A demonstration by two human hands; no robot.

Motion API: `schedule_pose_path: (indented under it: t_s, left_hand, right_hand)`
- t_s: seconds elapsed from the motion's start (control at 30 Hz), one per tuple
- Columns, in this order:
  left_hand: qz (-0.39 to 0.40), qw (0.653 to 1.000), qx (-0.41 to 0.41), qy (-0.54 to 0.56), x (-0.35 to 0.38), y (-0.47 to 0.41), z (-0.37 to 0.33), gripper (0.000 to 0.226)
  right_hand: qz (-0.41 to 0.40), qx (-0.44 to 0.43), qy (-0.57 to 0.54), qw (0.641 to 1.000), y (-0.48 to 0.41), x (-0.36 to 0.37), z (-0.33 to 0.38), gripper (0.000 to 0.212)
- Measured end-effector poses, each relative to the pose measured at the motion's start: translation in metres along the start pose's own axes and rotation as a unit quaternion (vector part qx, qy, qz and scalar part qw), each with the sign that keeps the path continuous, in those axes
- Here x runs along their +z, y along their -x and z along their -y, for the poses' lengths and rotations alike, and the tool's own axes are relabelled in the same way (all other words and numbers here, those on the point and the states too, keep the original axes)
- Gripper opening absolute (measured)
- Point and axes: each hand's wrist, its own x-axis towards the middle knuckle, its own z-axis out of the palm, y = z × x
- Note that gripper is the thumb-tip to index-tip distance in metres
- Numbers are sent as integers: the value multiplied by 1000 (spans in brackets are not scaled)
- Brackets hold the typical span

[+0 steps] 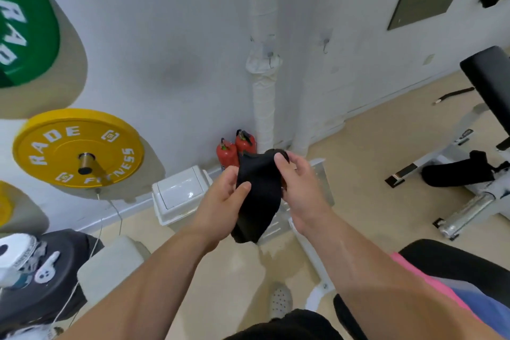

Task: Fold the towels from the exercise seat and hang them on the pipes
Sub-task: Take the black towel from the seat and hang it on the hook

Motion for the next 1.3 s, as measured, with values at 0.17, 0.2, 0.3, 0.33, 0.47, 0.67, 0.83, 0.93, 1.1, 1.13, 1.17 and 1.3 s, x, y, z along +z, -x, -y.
schedule_pose_path:
  t_s: [0.17, 0.2, 0.3, 0.33, 0.47, 0.67, 0.83, 0.93, 1.1, 1.13, 1.17, 1.3]
  left_hand:
    - [-13, 999, -36, -8, 7, -82, -21, 22]
    - [-16, 999, -43, -7, 10, -95, -27, 24]
    - [-22, 998, -58, 5, 23, -136, -47, 38]
    - [-24, 998, -59, 14, 28, -148, -54, 42]
    - [-22, 994, -40, 97, 48, -192, -72, 26]
    - [-14, 997, -34, 69, 67, -249, -74, 23]
    - [44, 999, 3, 16, 58, -299, -65, 16]
    - [93, 995, 16, -21, 43, -332, -61, 14]
    - [134, 991, 4, -17, 20, -373, -69, 14]
    - [144, 989, -5, -15, 17, -381, -72, 15]
    - [154, 988, -12, -12, 14, -389, -74, 15]
    - [164, 986, -22, -9, 9, -416, -81, 20]
  right_hand:
    - [34, -13, -13, 999, -73, -4, 25, 35]
    - [37, -18, -3, 999, -84, -4, 30, 38]
    - [30, -47, 25, 998, -119, -7, 43, 49]
    - [28, -57, 33, 997, -130, -8, 47, 52]
    - [21, -87, 48, 995, -166, -17, 60, 63]
    - [13, -88, 80, 993, -199, -36, 66, 78]
    - [-32, -56, 24, 998, -236, -33, 79, 66]
    - [-107, -38, -18, 993, -262, -23, 91, 36]
    - [-194, -37, 64, 978, -296, 4, 99, 26]
    - [-201, -46, 80, 975, -302, 11, 97, 28]
    - [-207, -56, 89, 973, -308, 17, 95, 32]
    - [-241, -76, 82, 964, -325, 30, 91, 53]
